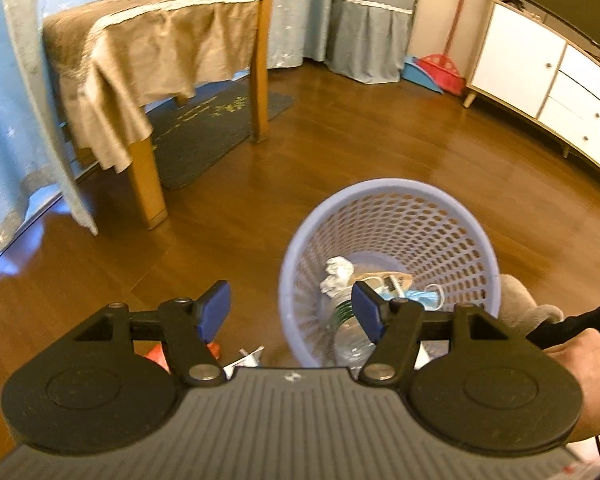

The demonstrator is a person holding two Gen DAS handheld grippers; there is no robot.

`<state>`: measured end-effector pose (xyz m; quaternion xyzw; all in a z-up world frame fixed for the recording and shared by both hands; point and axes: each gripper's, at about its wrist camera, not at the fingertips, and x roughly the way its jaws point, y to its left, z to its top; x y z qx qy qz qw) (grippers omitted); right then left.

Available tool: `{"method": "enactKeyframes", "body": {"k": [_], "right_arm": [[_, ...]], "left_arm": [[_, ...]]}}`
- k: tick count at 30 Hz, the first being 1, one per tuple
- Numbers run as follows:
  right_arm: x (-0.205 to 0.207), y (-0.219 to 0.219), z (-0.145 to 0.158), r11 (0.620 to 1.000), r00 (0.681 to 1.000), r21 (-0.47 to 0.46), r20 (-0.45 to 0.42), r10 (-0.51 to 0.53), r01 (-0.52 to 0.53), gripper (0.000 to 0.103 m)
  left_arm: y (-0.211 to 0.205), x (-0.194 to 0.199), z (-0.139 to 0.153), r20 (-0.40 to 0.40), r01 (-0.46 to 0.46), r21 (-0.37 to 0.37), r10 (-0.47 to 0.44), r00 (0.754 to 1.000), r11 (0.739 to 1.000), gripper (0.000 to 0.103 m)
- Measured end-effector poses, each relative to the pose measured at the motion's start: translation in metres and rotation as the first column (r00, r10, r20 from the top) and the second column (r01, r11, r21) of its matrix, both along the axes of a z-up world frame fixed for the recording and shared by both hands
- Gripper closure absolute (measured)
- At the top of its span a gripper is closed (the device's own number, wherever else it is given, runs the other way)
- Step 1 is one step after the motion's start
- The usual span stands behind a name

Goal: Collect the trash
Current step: 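Move the left tool down to the blue-and-white milk carton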

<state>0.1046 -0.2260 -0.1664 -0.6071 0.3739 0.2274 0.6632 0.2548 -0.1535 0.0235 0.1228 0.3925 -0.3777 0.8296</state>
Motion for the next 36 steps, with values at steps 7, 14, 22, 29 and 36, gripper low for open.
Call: {"method": "enactKeyframes", "body": {"k": [7,14,22,29,36], "right_arm": [[0.0,0.0,0.0,1.0,1.0,-0.003,0.006,0.0,0.0,0.094],[-0.001,-0.002,-0.001,1.0,1.0,-0.024,0.023,0.015,-0.015,0.094],[-0.002,-0.002,-0.002,1.0,1.0,-0.022,0.011,0.017,-0.017,0.094],[-0.002,-0.002,-0.002,1.0,1.0,-0.023,0.005,0.012,-0.012,0.094],[-0.004,-0.003,-0.004,0.999,1.0,-0.033,0.003,0.015,-0.015,0.094]], "left_arm": [[0.026,0.014,-0.006,0.002,-0.077,0.025,0.077,0.997,0.997,0.041],[0.048,0.022,-0.015,-0.009,-0.126,0.053,0.127,0.992,0.991,0.041],[0.047,0.012,-0.048,-0.055,-0.086,0.107,0.092,0.994,0.991,0.039],[0.045,0.003,-0.081,-0.072,-0.029,0.149,0.041,0.997,0.988,0.038],[0.048,0.007,-0.108,-0.108,-0.024,0.164,0.042,0.993,0.986,0.038]]}}
